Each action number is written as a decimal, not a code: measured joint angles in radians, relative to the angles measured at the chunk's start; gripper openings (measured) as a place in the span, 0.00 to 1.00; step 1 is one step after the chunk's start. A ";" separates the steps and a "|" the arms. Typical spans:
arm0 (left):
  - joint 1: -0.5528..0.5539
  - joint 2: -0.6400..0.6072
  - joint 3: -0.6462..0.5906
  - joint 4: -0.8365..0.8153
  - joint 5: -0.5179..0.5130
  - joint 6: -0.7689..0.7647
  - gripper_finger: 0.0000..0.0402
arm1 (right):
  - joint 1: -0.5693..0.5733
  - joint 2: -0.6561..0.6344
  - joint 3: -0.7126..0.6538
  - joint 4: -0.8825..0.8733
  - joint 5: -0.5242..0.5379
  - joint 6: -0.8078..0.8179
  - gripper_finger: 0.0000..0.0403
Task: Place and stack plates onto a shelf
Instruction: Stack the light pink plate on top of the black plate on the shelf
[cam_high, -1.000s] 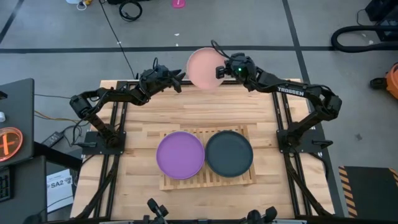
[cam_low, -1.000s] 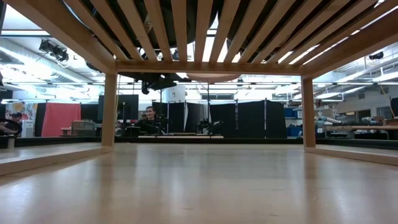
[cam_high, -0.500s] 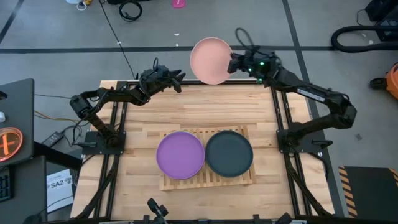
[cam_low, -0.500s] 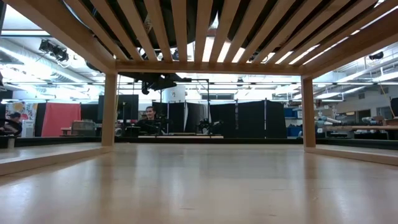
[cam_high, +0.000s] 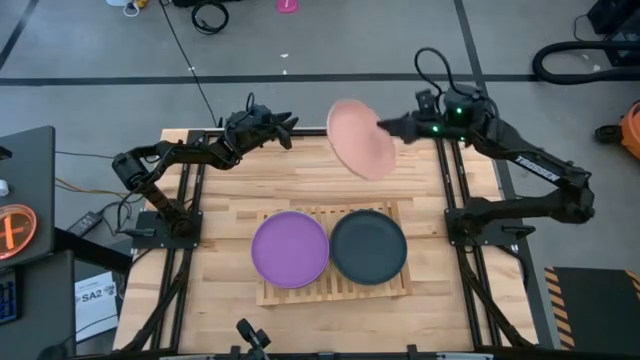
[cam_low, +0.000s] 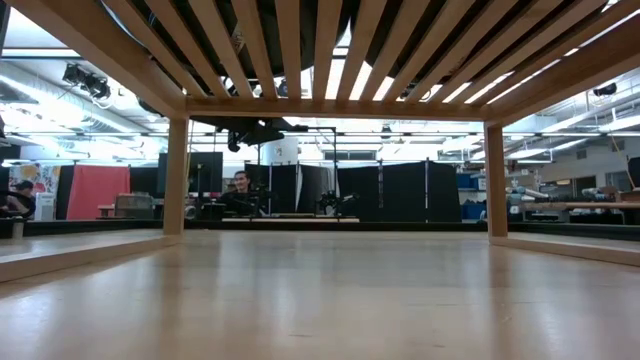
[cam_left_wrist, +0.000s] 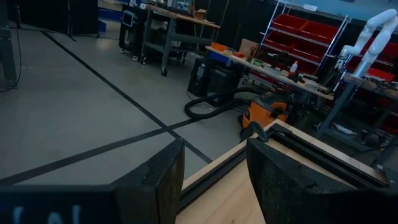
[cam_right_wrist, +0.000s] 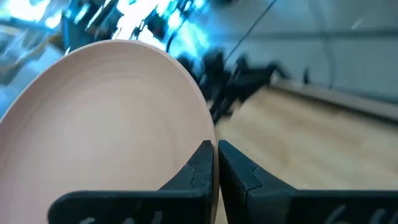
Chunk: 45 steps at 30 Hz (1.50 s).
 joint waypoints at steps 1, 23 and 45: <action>0.000 0.000 0.000 0.000 0.000 0.000 0.44 | 0.014 -0.008 0.000 -0.025 -0.021 0.007 0.05; 0.000 0.000 0.001 0.000 0.000 0.000 0.44 | 0.490 -0.020 0.000 -0.396 0.119 -0.087 0.05; 0.000 0.000 0.001 0.000 0.000 0.000 0.44 | 0.648 0.182 0.000 -0.399 0.308 -0.227 0.05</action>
